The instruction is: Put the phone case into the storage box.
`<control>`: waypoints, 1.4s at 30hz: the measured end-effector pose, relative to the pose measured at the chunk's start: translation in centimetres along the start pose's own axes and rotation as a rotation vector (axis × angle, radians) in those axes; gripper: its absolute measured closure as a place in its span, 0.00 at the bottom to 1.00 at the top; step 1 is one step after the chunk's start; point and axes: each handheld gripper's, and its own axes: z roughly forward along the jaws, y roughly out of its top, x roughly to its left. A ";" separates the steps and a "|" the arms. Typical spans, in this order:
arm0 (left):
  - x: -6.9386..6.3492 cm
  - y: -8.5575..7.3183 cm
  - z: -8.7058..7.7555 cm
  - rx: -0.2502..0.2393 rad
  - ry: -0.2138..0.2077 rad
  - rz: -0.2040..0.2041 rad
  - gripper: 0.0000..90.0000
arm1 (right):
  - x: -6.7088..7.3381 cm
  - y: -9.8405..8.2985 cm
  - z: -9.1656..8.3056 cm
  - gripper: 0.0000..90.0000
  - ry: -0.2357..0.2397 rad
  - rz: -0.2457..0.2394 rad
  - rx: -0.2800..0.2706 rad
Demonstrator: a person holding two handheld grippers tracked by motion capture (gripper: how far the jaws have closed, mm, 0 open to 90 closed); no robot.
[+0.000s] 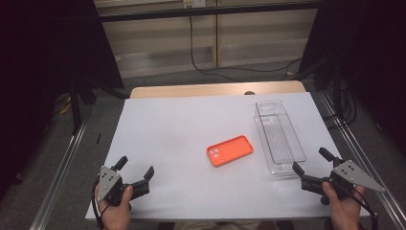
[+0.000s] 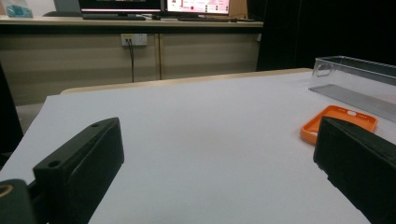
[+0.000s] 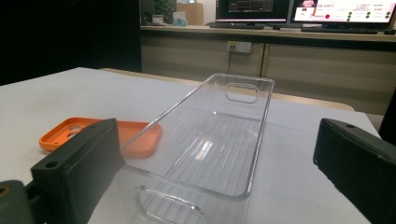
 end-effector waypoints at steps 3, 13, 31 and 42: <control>0.0 0.0 0.1 0.004 -0.001 -0.004 0.02 | 0.0 0.0 0.0 0.00 0.002 0.005 0.001; -0.1 0.1 0.6 0.021 -0.054 -0.013 0.03 | -0.1 -0.1 0.0 0.00 0.005 0.014 0.001; -0.6 0.4 1.2 0.042 -0.185 -0.028 0.03 | 0.1 0.0 -0.1 0.00 0.011 0.010 0.004; -1.3 0.7 1.6 0.035 -0.221 0.006 0.02 | 0.1 0.0 -0.1 0.00 0.015 0.009 0.003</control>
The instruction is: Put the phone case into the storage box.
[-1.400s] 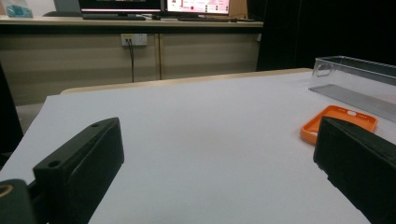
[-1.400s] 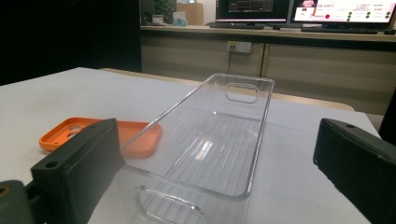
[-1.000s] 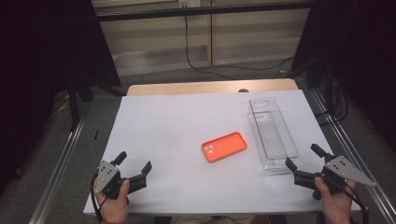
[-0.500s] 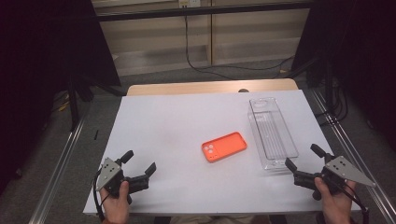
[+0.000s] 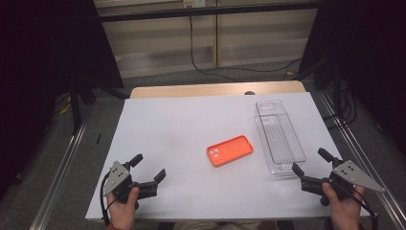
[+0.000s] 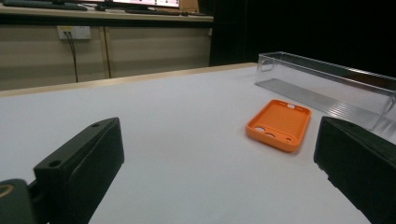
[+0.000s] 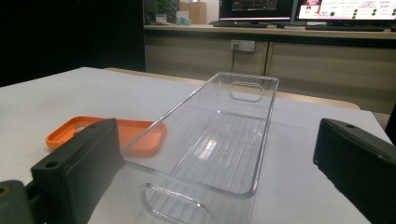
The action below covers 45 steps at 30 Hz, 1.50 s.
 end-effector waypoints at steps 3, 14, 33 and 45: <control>-0.2 0.1 0.2 -0.010 -0.009 -0.014 0.02 | 0.0 0.0 0.0 0.00 0.002 -0.002 0.002; -1.2 0.6 1.9 0.008 -0.041 0.027 0.02 | 0.0 0.0 0.0 0.00 0.004 -0.003 0.003; -2.1 1.5 5.3 0.008 -0.066 0.031 0.02 | 0.0 0.0 0.0 0.00 0.003 -0.003 0.004; -2.0 2.4 6.2 -0.037 -0.065 0.023 0.03 | 0.1 0.0 0.0 0.00 0.005 -0.003 0.003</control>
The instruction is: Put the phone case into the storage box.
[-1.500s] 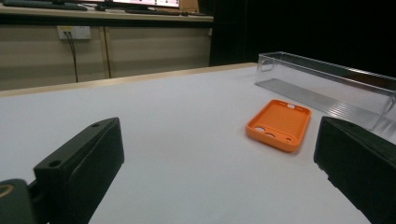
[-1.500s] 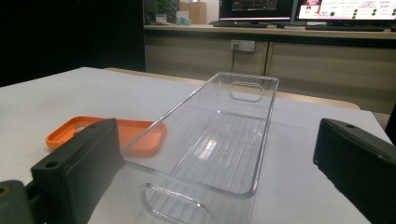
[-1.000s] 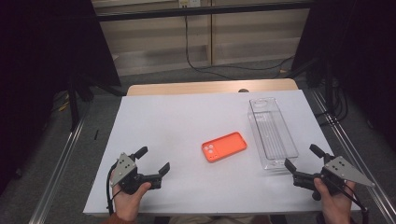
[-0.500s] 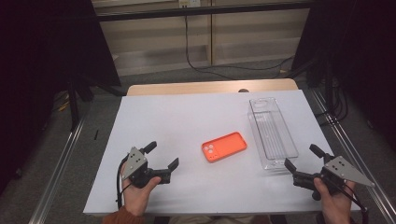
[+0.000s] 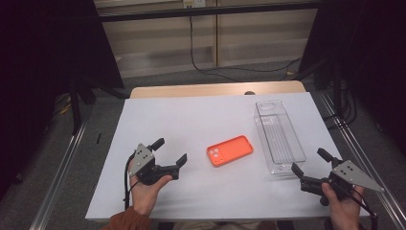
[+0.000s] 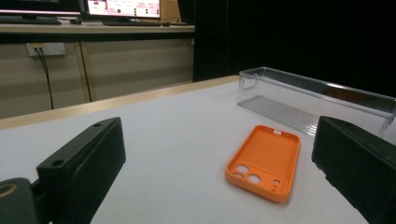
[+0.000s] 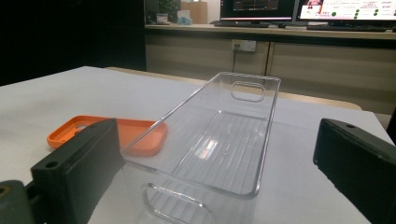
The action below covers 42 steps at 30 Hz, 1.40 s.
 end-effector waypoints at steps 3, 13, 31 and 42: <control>0.2 0.5 0.9 -0.007 0.002 0.006 0.03 | 0.0 0.0 0.0 0.00 0.001 0.000 0.000; 0.7 1.3 2.9 -0.012 0.007 0.022 0.02 | 0.0 0.0 0.0 0.00 0.005 -0.002 -0.001; -0.2 1.9 7.3 -0.004 -0.042 0.074 0.04 | 0.0 0.0 0.2 0.00 0.012 -0.003 -0.001; -0.8 1.2 7.7 0.021 -0.082 0.062 0.15 | 0.0 0.0 0.1 0.00 0.014 -0.001 -0.002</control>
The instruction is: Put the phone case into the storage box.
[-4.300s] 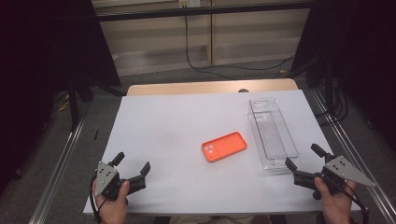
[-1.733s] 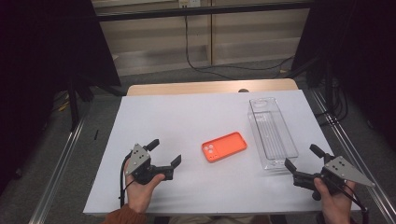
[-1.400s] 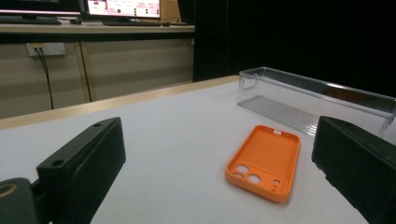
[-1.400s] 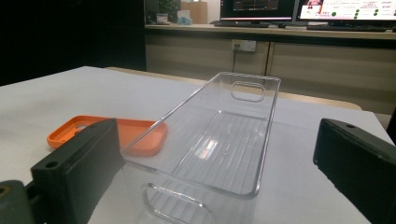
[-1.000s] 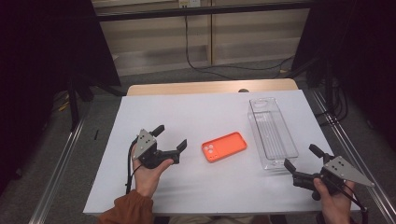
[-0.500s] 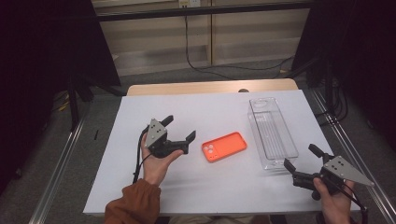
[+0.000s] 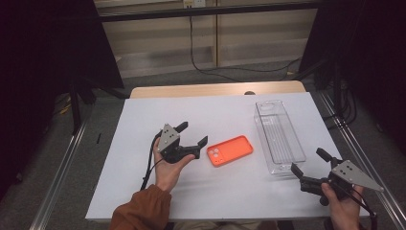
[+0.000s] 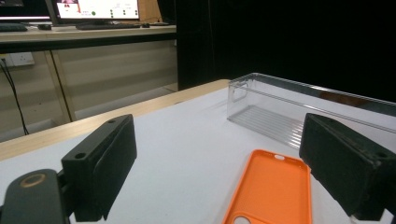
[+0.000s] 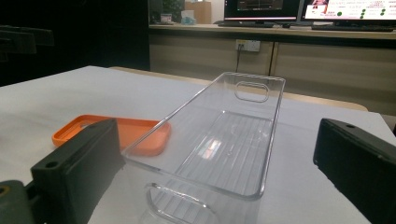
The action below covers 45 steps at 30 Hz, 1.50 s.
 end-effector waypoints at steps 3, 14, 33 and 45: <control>-0.2 0.0 0.0 -0.008 -0.008 -0.013 0.23 | 0.0 0.0 -0.1 0.00 0.001 -0.001 0.001; 0.0 -0.1 0.1 0.015 -0.108 -0.043 0.64 | 0.0 0.0 0.0 0.00 -0.001 0.004 -0.001; -0.2 0.2 0.9 0.078 -0.212 -0.069 1.00 | 0.0 0.0 -0.1 0.00 0.002 -0.001 -0.001; -0.4 0.0 1.9 0.171 -0.221 -0.152 1.00 | 0.0 0.0 -0.1 0.00 0.003 0.000 -0.006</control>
